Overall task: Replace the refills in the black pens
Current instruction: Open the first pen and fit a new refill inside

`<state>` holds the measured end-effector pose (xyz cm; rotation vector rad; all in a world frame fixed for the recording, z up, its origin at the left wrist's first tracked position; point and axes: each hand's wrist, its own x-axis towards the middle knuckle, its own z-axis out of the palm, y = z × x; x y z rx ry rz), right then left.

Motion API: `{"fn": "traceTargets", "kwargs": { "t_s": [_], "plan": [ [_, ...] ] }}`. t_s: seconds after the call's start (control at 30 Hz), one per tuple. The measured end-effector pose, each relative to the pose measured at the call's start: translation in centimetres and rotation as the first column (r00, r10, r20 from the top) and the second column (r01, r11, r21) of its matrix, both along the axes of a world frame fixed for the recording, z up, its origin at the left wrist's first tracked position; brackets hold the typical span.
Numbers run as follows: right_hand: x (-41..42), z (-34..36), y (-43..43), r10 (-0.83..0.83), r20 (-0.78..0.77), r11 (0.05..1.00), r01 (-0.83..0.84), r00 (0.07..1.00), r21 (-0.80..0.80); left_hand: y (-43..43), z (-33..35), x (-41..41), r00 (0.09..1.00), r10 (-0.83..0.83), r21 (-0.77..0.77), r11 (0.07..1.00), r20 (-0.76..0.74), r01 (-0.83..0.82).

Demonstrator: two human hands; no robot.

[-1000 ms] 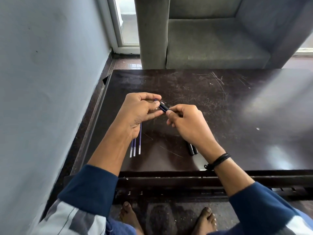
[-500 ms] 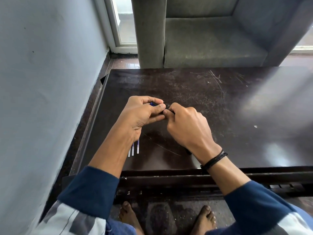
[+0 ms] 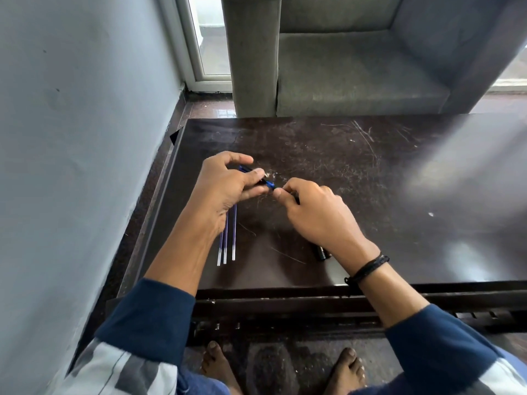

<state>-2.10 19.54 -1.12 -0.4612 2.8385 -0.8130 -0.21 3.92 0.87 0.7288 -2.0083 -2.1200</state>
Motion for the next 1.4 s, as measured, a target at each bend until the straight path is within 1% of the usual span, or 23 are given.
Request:
{"fn": "traceTargets", "kwargs": {
  "t_s": [0.07,0.1,0.17,0.23,0.27,0.3,0.37,0.43,0.53,0.6,0.83,0.93,1.0,1.03,1.07,1.1,1.13,1.17,1.2,1.23,1.3,1.37,1.4],
  "plan": [
    [-0.5,-0.5,0.4,-0.023,0.121,1.000,0.024,0.992,-0.010,-0.6,0.0,-0.2,0.999,0.046,-0.027,0.999,0.007,-0.046],
    [-0.8,-0.8,0.6,-0.048,0.181,0.997,0.058,0.982,-0.047,-0.9,-0.1,-0.3,0.998,0.063,-0.051,0.997,0.012,-0.062],
    [-1.4,-0.9,1.0,-0.104,0.304,0.962,0.173,0.947,-0.211,-1.2,-0.3,-0.5,0.997,0.068,-0.157,0.986,0.038,-0.062],
    [-1.6,-0.3,1.2,-0.111,0.442,0.870,0.301,0.890,-0.389,-0.9,-0.8,-0.4,0.995,0.015,-0.342,0.939,0.101,0.021],
    [-1.6,0.2,1.2,-0.106,0.497,0.812,0.363,0.861,-0.457,-0.4,-1.0,-0.3,0.988,-0.023,-0.457,0.884,0.156,0.093],
    [-1.5,0.7,1.2,-0.105,0.543,0.749,0.425,0.833,-0.508,0.1,-1.2,-0.3,0.974,-0.058,-0.564,0.807,0.220,0.175],
    [-1.6,1.2,1.4,-0.102,0.606,0.634,0.521,0.789,-0.572,1.2,-1.5,-0.1,0.929,-0.118,-0.688,0.641,0.350,0.340],
    [-1.7,1.3,1.5,-0.109,0.628,0.579,0.562,0.771,-0.590,2.0,-1.8,0.1,0.883,-0.172,-0.714,0.531,0.436,0.456],
    [-1.9,1.2,2.0,-0.119,0.629,0.569,0.571,0.769,-0.591,2.8,-1.8,0.5,0.857,-0.196,-0.743,0.431,0.476,0.512],
    [-1.9,1.3,2.1,-0.129,0.624,0.558,0.576,0.771,-0.597,2.9,-1.7,0.7,0.856,-0.187,-0.755,0.407,0.482,0.514],
    [-1.9,1.4,2.1,-0.170,0.628,0.525,0.609,0.759,-0.594,3.0,-1.8,0.8,0.830,-0.208,-0.734,0.392,0.517,0.555],
    [-1.9,1.3,2.1,-0.169,0.636,0.513,0.618,0.753,-0.595,2.7,-1.7,0.7,0.841,-0.176,-0.736,0.416,0.511,0.534],
    [-1.9,1.3,2.3,-0.160,0.648,0.493,0.629,0.745,-0.601,2.2,-1.8,0.2,0.882,-0.133,-0.763,0.455,0.451,0.459],
    [-2.0,1.3,2.3,-0.155,0.656,0.477,0.637,0.739,-0.605,1.9,-1.8,0.0,0.907,-0.118,-0.762,0.506,0.403,0.404],
    [-2.0,1.2,2.3,-0.145,0.665,0.456,0.646,0.733,-0.612,1.6,-1.7,-0.2,0.932,-0.118,-0.726,0.597,0.343,0.343],
    [-2.0,1.3,2.4,-0.129,0.676,0.429,0.655,0.726,-0.622,1.4,-1.5,-0.3,0.951,-0.127,-0.635,0.719,0.280,0.283],
    [-2.0,1.2,2.4,-0.106,0.687,0.399,0.664,0.719,-0.632,1.4,-1.1,-0.3,0.961,-0.147,-0.497,0.831,0.235,0.249],
    [-2.0,1.2,2.4,-0.080,0.698,0.367,0.672,0.711,-0.643,1.5,-0.6,-0.1,0.962,-0.178,-0.347,0.906,0.205,0.242],
    [-2.0,1.2,2.4,-0.051,0.708,0.332,0.681,0.705,-0.653,1.5,-0.2,0.0,0.960,-0.214,-0.210,0.945,0.180,0.250],
    [-2.0,1.3,2.4,-0.021,0.716,0.295,0.688,0.698,-0.663,1.6,0.1,0.1,0.959,-0.236,-0.098,0.963,0.154,0.253],
    [-1.9,1.3,2.3,0.041,0.729,0.223,0.704,0.684,-0.674,1.6,0.5,0.4,0.972,-0.222,0.069,0.974,0.082,0.216],
    [-1.8,1.2,2.2,0.091,0.737,0.176,0.717,0.670,-0.674,1.5,0.6,0.5,0.986,-0.164,0.190,0.969,0.015,0.158],
    [-1.7,1.2,2.1,0.109,0.739,0.172,0.720,0.664,-0.672,1.5,0.6,0.4,0.992,-0.123,0.236,0.964,-0.013,0.123]
  ]
}}
